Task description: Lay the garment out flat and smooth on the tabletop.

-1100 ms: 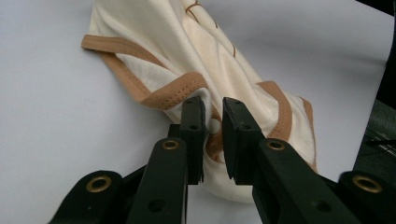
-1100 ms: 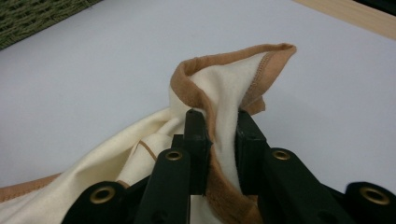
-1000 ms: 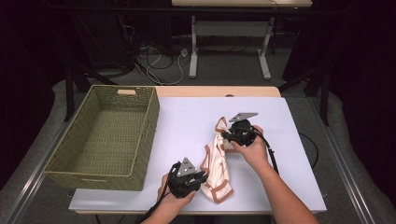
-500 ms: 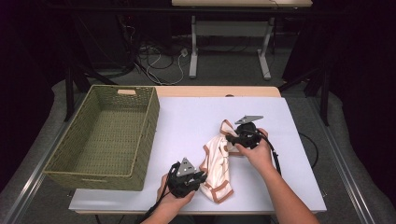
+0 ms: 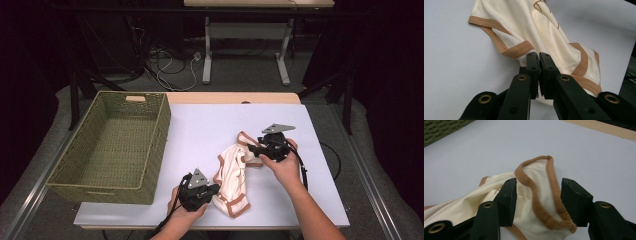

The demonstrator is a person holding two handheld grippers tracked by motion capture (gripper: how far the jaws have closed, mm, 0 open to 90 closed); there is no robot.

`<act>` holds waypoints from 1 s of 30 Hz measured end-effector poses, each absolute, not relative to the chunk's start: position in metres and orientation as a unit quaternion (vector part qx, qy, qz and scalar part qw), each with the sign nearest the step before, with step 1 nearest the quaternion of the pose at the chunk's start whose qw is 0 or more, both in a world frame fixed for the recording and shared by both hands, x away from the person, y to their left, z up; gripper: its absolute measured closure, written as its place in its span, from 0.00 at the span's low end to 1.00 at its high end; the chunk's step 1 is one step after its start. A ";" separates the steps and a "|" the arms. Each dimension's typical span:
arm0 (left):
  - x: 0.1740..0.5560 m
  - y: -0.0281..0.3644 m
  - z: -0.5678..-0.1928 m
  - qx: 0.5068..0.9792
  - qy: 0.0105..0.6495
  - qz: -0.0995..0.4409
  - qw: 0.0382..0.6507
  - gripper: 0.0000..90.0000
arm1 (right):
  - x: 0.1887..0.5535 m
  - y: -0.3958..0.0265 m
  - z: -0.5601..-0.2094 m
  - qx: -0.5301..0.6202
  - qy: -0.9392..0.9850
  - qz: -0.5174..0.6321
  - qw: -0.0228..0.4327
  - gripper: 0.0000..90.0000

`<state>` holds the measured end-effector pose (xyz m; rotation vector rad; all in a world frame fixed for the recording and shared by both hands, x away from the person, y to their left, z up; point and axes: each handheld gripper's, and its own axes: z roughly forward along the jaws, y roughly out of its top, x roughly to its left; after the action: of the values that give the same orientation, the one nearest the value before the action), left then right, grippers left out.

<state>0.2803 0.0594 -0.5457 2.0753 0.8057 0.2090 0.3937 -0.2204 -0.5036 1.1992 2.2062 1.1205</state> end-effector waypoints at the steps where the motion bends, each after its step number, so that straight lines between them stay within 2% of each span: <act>1: 0.280 0.059 -0.546 0.833 0.327 0.080 0.439 0.96 | 0.391 -0.221 -0.501 0.424 0.787 0.403 0.196 0.51; 10: 0.281 0.064 -0.545 0.833 0.329 0.085 0.437 0.97 | 0.359 -0.211 -0.492 0.383 0.802 0.410 0.202 0.49; 25: 0.283 0.075 -0.542 0.826 0.351 0.090 0.432 0.98 | 0.307 -0.206 -0.504 0.370 0.812 0.420 0.166 0.49; 30: 0.285 0.081 -0.541 0.826 0.356 0.098 0.426 0.98 | 0.290 -0.203 -0.506 0.373 0.810 0.424 0.157 0.53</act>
<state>0.2847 0.0815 -0.5409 2.0646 0.8904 0.2461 0.2896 -0.2031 -0.5063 1.0681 2.3172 1.2141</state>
